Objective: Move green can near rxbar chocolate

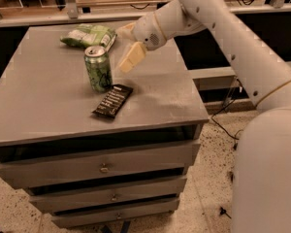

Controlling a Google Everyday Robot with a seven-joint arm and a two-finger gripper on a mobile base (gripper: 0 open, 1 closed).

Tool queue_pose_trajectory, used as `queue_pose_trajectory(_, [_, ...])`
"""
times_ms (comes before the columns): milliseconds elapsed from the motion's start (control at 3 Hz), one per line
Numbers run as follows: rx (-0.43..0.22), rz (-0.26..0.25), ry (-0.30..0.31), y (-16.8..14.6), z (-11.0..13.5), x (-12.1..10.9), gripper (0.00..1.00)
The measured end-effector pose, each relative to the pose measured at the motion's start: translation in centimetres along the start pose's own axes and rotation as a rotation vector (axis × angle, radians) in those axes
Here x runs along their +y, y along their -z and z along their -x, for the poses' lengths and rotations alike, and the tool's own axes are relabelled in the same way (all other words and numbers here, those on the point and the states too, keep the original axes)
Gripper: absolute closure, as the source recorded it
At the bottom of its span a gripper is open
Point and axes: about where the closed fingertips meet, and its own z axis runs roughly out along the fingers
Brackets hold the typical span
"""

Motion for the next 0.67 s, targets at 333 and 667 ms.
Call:
queue_pose_trajectory(333, [0.077,-0.159,-0.077,4.72,-3.04,-2.97,0.0])
queue_pose_trajectory(667, [0.083,-0.171,-0.095,4.76,-3.39,-3.36,0.0])
